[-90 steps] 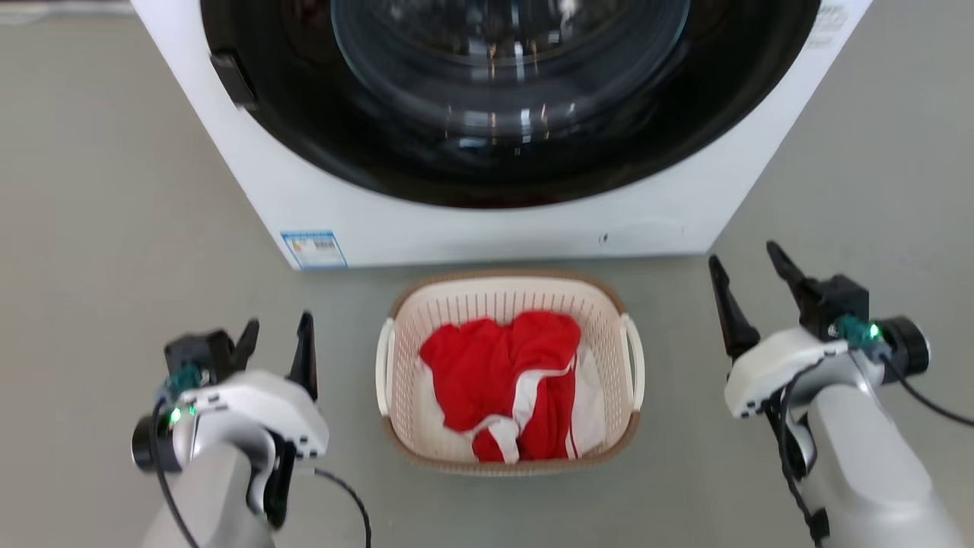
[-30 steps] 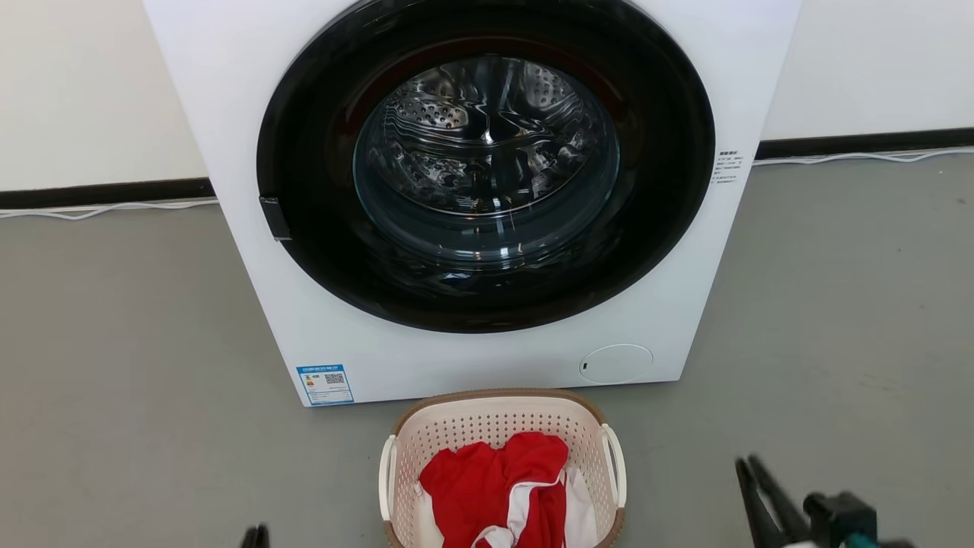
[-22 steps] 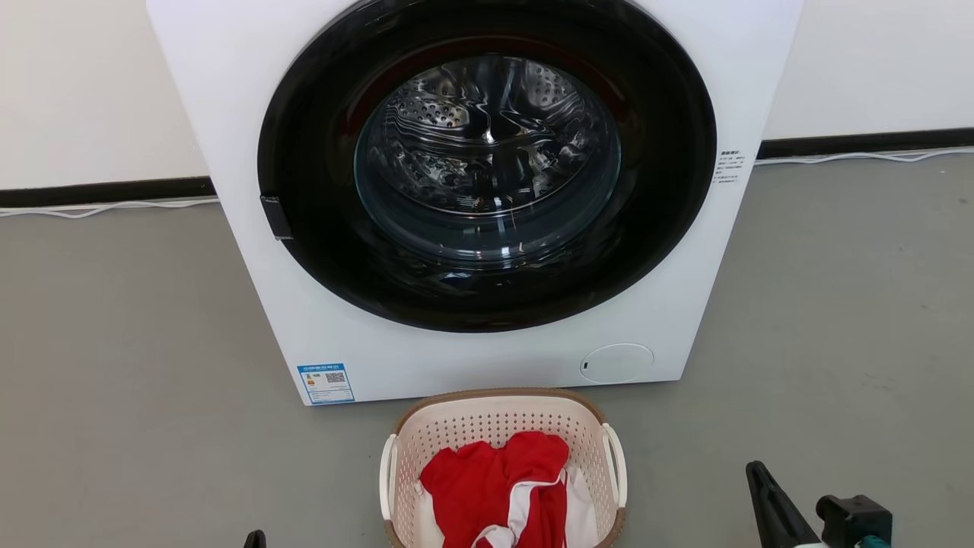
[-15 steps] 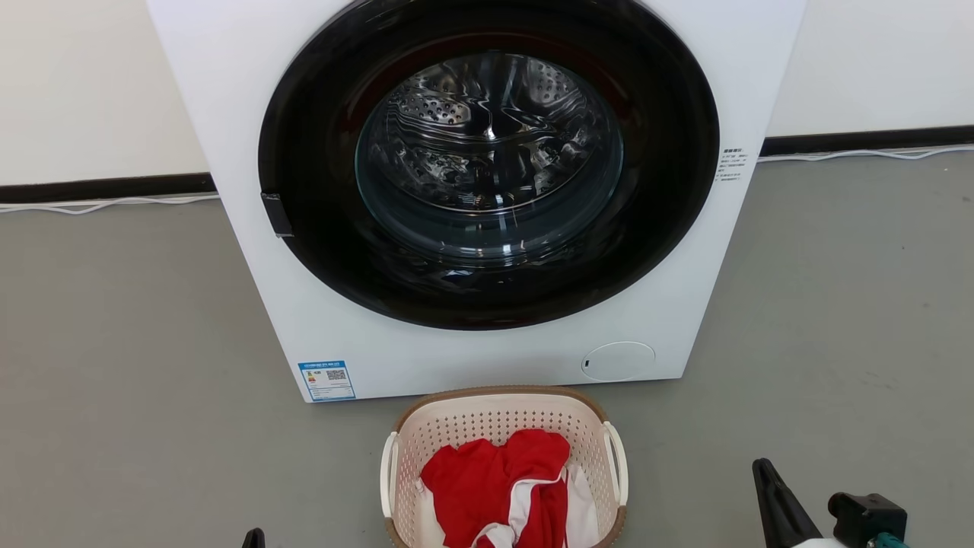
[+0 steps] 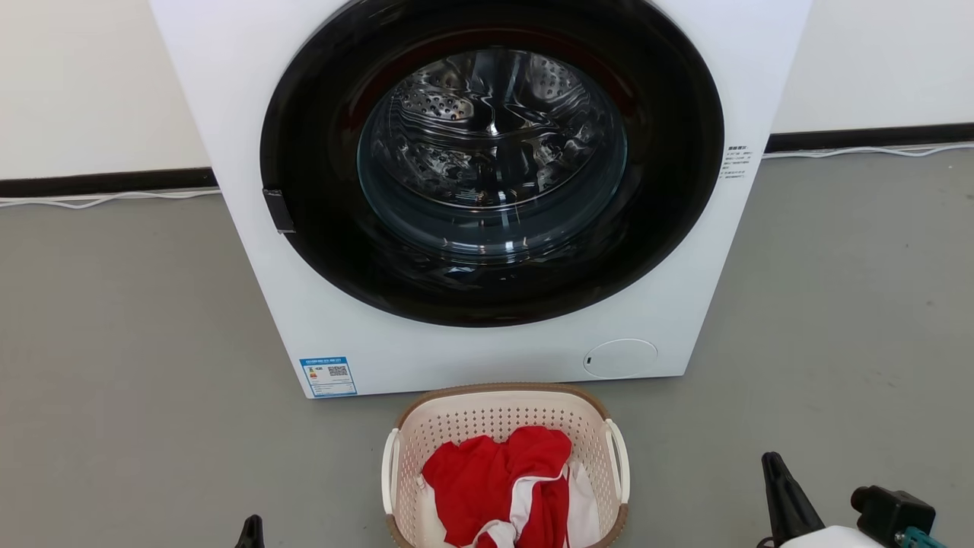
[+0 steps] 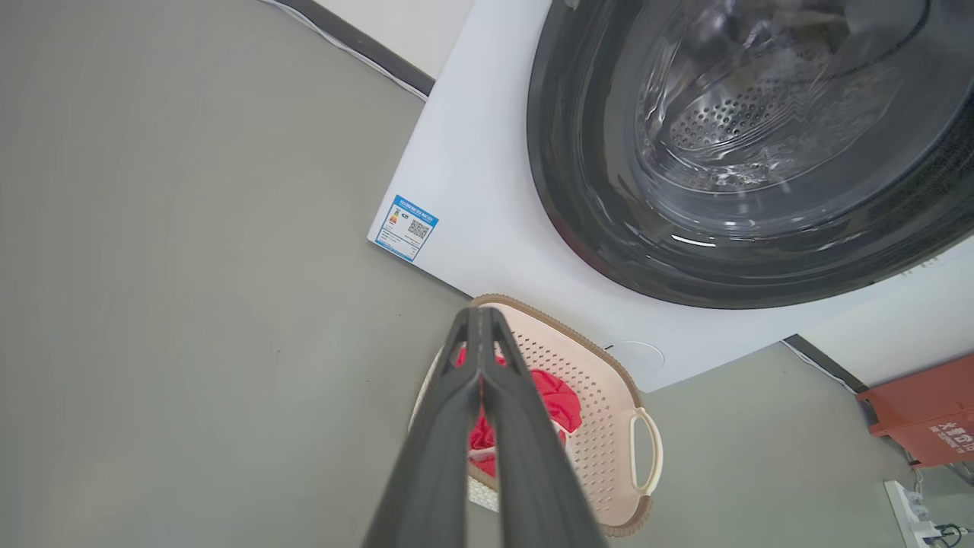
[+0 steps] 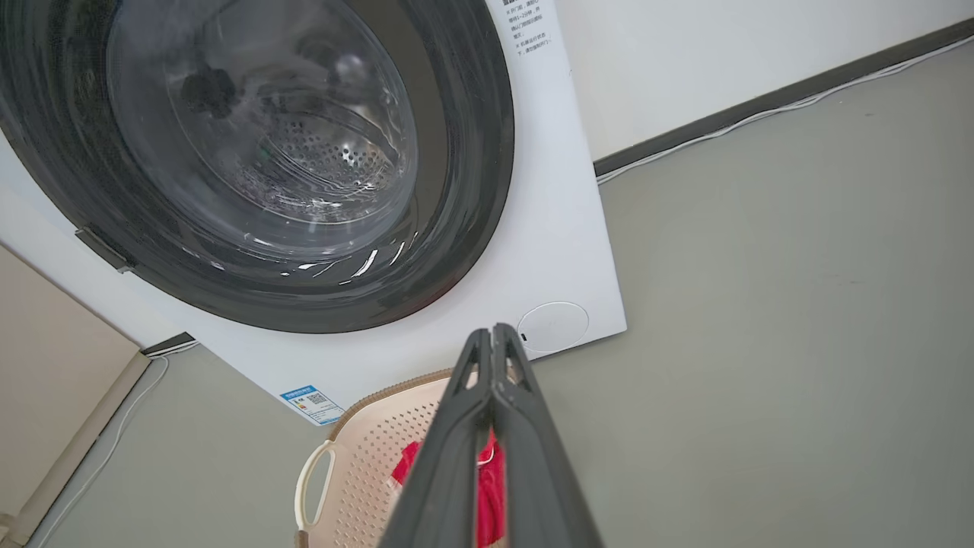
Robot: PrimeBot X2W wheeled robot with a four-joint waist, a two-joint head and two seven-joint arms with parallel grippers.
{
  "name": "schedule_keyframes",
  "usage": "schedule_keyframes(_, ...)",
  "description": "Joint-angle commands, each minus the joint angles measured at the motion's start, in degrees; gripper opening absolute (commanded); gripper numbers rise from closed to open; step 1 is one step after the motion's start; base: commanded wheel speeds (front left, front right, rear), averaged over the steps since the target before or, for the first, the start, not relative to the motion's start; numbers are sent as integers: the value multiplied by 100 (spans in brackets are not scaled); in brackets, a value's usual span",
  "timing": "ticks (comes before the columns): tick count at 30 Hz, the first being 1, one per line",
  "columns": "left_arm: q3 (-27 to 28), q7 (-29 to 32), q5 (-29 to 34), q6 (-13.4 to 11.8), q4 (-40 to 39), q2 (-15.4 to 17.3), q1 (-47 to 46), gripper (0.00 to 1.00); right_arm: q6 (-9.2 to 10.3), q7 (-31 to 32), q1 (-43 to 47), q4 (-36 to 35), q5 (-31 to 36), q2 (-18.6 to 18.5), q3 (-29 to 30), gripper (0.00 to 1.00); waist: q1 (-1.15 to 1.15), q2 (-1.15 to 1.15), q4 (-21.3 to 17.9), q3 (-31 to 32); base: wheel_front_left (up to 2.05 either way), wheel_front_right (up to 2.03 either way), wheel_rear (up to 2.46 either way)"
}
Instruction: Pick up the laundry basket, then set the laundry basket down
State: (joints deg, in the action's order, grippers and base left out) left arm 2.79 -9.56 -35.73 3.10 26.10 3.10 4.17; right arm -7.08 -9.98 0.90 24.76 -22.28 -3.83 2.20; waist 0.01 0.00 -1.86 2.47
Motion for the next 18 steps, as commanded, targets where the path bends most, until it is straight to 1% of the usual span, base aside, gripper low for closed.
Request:
schedule_keyframes(1, 78, 35, -162, 64, -180, 32, -280, 0, -10, 80, -264, -191, -207, -31, 24, 0, -1, 0, 3, -4, 0, 0, 0)
schedule_keyframes(15, 119, 254, -928, 117, -323, 24, -386, 0, -15, 298, -326, -314, -1154, -14, 80, 0, -1, 0, 29, -41, 0, 0, 0)
schedule_keyframes(17, 129, 305, -1104, 129, -356, 23, -410, 0, -16, 349, -340, -343, -1373, -10, 94, 0, -1, 0, 35, -49, 0, 0, 0)
schedule_keyframes(18, 129, 305, -1104, 129, -356, 23, -410, 0, -16, 349, -340, -343, -1373, -10, 94, 0, -1, 0, 35, -49, 0, 0, 0)
